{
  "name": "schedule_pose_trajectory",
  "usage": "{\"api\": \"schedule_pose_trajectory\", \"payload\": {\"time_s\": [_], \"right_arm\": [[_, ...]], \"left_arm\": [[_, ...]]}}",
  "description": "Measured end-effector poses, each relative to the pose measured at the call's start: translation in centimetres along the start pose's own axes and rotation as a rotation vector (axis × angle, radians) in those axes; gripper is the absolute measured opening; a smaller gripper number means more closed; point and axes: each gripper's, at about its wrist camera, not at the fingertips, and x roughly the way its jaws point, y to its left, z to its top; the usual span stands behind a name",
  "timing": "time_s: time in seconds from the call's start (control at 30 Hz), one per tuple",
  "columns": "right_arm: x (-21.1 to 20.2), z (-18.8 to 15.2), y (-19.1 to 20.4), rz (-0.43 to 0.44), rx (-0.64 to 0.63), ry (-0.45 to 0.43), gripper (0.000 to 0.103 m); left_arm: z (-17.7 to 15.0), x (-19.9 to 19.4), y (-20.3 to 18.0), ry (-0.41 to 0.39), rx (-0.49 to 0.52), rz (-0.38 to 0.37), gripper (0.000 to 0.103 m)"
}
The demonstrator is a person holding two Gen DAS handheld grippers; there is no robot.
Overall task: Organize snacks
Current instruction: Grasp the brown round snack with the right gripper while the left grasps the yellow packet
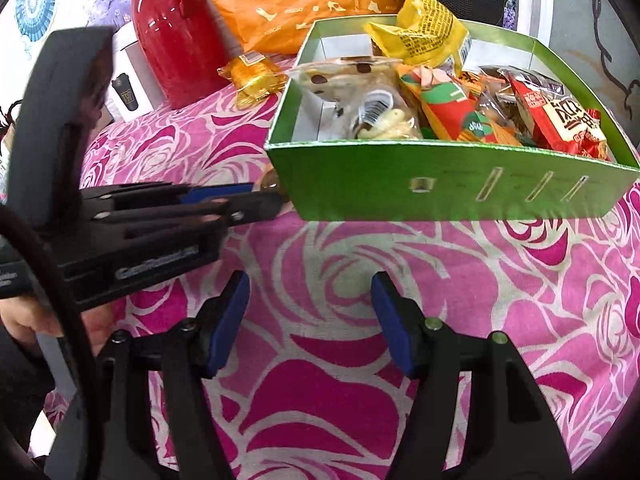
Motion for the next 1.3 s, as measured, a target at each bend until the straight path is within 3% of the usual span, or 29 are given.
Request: {"api": "schedule_pose_trajectory", "payload": {"time_s": [0.2, 0.3, 0.47, 0.5, 0.57, 0.73, 0.8, 1.1, 1.3], "right_arm": [[-0.1, -0.1, 0.6, 0.016, -0.007, -0.011, 0.065], [0.3, 0.2, 1.4, 0.036, -0.015, -0.014, 0.065], [1.0, 0.7, 3.9, 0.102, -0.071, -0.023, 0.065], [1.1, 0.8, 4.7, 0.116, -0.095, -0.032, 0.065], [1.5, 1.2, 5.8, 0.137, -0.124, -0.047, 0.065], [3.5, 2.3, 7.7, 0.102, -0.154, -0.062, 0.062], [4.4, 2.5, 7.9, 0.073, -0.156, -0.055, 0.031], [1.5, 1.1, 5.8, 0.096, -0.166, -0.069, 0.03], [1.8, -0.3, 3.7, 0.122, -0.108, -0.03, 0.03]], "left_arm": [[-3.6, -2.6, 0.3, 0.028, 0.005, -0.025, 0.002], [-4.9, -4.0, 0.8, 0.016, 0.015, 0.01, 0.005], [-4.6, -6.7, 3.6, -0.061, -0.055, 0.09, 0.046], [-4.4, -7.1, 4.2, -0.077, -0.073, 0.104, 0.049], [-3.5, -7.8, 5.0, -0.112, -0.115, 0.136, 0.058], [-1.0, -8.3, 7.3, -0.166, -0.198, 0.15, 0.066], [0.6, -8.0, 7.9, -0.182, -0.216, 0.164, 0.067], [9.2, -2.2, 9.4, -0.176, -0.321, 0.186, 0.068], [11.2, 3.4, 12.1, -0.12, -0.475, 0.19, 0.068]]}}
